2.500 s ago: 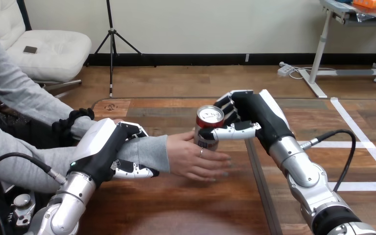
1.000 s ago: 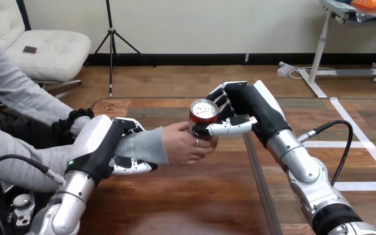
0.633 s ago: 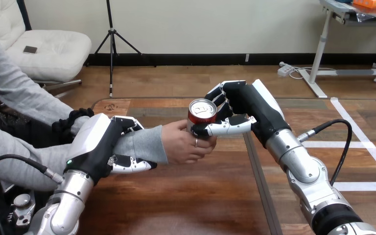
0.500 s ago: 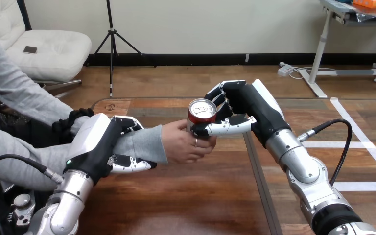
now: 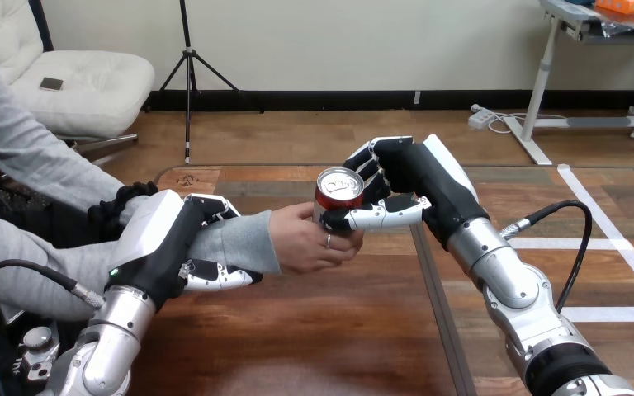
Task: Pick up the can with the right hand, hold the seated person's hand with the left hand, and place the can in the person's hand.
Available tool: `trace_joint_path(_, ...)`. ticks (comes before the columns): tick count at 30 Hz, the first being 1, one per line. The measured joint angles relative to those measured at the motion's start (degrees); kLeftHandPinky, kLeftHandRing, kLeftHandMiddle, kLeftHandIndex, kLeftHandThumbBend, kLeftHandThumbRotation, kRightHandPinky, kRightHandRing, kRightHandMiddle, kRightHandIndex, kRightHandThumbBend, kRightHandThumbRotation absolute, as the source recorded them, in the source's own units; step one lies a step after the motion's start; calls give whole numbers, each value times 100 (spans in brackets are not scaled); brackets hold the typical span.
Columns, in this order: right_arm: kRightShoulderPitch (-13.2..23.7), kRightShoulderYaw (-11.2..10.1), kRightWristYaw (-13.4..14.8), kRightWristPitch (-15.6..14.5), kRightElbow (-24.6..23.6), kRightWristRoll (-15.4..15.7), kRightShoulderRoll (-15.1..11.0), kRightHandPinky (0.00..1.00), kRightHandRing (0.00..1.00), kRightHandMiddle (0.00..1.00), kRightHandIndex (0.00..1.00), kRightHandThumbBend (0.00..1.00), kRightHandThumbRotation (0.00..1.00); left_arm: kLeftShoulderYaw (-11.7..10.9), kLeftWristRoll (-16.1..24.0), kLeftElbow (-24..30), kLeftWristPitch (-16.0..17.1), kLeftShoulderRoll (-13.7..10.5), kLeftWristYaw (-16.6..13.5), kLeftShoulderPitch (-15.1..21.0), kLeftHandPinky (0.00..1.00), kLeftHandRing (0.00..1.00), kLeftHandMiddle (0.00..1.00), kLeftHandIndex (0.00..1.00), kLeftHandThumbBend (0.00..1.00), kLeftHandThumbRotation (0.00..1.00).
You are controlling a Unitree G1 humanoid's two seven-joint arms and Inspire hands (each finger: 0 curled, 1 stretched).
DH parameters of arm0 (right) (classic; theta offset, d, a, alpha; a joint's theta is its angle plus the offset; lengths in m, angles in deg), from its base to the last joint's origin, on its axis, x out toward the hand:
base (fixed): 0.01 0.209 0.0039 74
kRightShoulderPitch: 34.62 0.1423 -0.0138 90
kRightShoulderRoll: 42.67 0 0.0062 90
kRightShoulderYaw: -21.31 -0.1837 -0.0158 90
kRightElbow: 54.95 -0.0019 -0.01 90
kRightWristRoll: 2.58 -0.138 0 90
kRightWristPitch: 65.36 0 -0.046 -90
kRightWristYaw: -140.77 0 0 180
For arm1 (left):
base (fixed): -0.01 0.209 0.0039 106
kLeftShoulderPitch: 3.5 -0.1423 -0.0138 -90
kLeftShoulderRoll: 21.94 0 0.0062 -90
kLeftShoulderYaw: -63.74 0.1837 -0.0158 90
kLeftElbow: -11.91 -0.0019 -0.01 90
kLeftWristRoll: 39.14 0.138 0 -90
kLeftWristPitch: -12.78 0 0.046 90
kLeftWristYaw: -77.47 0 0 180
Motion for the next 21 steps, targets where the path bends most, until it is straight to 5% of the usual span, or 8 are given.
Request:
trace_joint_path(7, 0, 22, -68, -169, -29, -1, -1, 40, 46, 48, 51, 77, 6, -2, 0, 1, 0, -3, 2, -5, 27, 32, 40, 45, 62, 0)
trace_joint_path(21, 0, 17, -197, -220, -33, -62, -16, 42, 46, 49, 52, 84, 45, -18, -6, 2, 0, -18, 8, -6, 27, 32, 40, 45, 64, 0)
